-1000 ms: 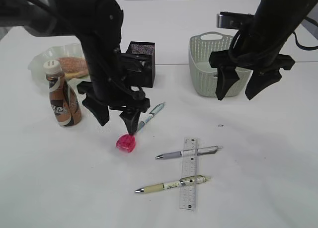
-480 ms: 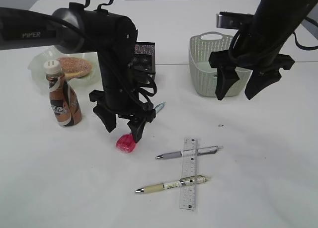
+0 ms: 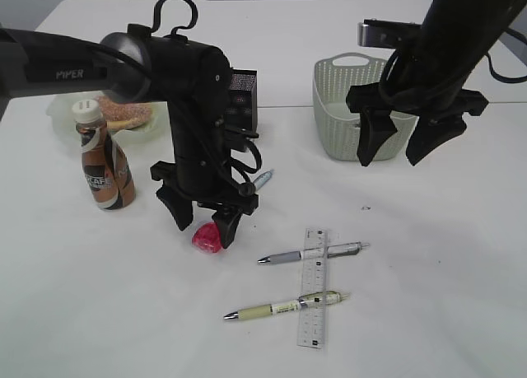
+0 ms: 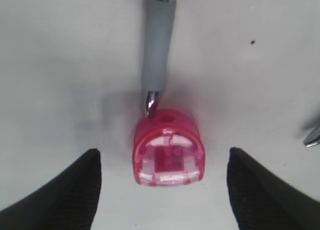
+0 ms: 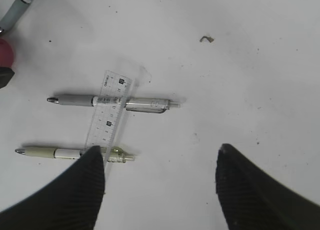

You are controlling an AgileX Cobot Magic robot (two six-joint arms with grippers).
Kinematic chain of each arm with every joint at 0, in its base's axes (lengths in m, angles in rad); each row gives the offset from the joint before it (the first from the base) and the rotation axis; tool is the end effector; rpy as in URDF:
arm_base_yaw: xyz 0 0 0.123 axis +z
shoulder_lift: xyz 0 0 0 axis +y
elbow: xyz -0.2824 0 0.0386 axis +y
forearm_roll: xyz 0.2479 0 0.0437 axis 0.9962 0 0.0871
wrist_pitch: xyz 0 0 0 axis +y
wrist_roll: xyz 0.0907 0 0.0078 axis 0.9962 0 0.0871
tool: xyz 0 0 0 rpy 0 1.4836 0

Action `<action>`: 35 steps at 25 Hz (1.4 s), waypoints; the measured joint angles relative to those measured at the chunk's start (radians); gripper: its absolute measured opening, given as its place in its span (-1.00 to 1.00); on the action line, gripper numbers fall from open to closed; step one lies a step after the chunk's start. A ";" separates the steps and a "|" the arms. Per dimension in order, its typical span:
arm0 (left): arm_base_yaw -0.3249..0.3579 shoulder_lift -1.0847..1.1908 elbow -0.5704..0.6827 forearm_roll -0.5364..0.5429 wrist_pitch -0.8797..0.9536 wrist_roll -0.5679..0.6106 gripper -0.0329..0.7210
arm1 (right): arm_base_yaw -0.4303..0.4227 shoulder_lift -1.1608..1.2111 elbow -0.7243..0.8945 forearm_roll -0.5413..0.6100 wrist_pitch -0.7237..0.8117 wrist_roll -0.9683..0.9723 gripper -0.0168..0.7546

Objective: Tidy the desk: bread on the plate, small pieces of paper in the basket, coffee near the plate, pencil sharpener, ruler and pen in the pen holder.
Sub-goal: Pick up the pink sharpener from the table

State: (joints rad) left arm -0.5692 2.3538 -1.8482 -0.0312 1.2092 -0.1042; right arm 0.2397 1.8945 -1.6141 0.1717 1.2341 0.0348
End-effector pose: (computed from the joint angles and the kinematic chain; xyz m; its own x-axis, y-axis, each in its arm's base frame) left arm 0.3855 -0.2498 0.1233 -0.8972 0.4376 0.0596 0.4371 0.8991 -0.0224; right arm 0.3752 0.1068 0.2630 -0.9804 -0.1462 -0.1323 -0.1680 0.9706 0.1724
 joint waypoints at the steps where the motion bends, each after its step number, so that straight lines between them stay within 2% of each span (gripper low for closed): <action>1: 0.000 0.000 0.000 0.000 0.000 0.000 0.60 | 0.000 0.000 0.000 0.000 0.000 0.000 0.37; 15: 0.000 0.036 -0.001 -0.011 0.000 0.006 0.56 | 0.000 0.000 0.000 0.000 0.000 0.000 0.37; 19: 0.000 0.039 -0.003 -0.013 0.000 0.008 0.38 | 0.000 0.000 0.000 0.000 0.000 0.000 0.36; 25: 0.000 0.039 -0.004 -0.013 0.000 0.011 -0.05 | 0.000 0.000 0.000 0.000 0.000 0.000 0.36; 35: 0.000 0.039 -0.005 -0.013 0.000 0.012 -0.10 | 0.000 0.000 0.000 0.006 0.000 0.000 0.36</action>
State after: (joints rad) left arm -0.5692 2.3931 -1.8531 -0.0446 1.2092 -0.0920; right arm 0.2397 1.8945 -1.6141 0.1777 1.2341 0.0343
